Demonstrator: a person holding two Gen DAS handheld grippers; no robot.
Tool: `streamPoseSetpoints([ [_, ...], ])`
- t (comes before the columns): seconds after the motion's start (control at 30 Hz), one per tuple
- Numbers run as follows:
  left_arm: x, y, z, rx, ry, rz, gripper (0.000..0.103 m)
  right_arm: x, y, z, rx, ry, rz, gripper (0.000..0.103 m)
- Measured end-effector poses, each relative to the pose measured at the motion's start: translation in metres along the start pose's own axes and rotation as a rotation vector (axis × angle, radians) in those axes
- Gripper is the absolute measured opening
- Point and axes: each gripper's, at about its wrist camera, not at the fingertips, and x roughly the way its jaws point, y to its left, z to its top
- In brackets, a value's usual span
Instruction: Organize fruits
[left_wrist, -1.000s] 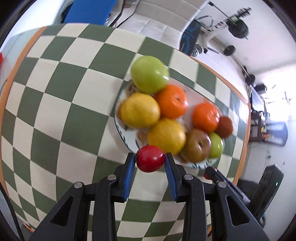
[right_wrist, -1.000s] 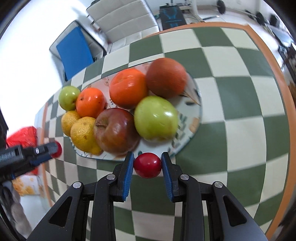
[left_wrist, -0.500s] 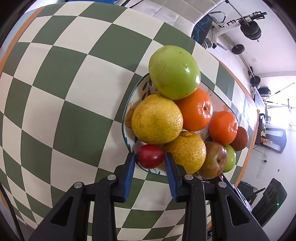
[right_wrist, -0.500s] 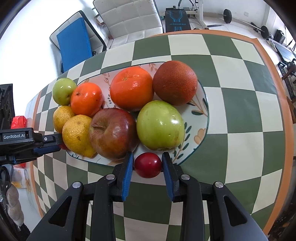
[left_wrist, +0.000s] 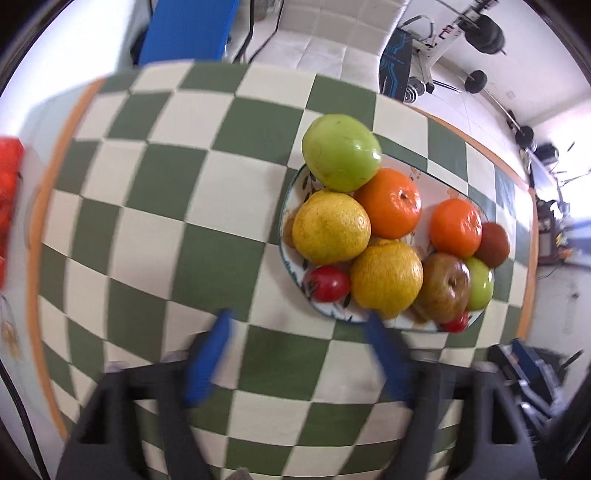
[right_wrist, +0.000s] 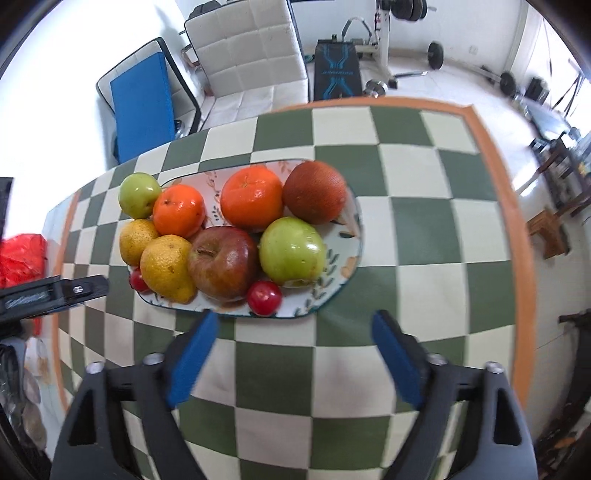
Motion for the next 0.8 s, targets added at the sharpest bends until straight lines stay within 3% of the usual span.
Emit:
streamPoseSetpoints([
  [0.23, -0.037, -0.013, -0.030, 0.111, -0.107, 0.099, 0.099, -0.043, 0.005, -0.011, -0.023, -0.067, -0.076, 0.098],
  [0.8, -0.107, -0.040, -0.068, 0.183, -0.263, 0.122, 0.099, -0.124, 0.005, -0.034, 0.003, -0.159, -0.085, 0.100],
])
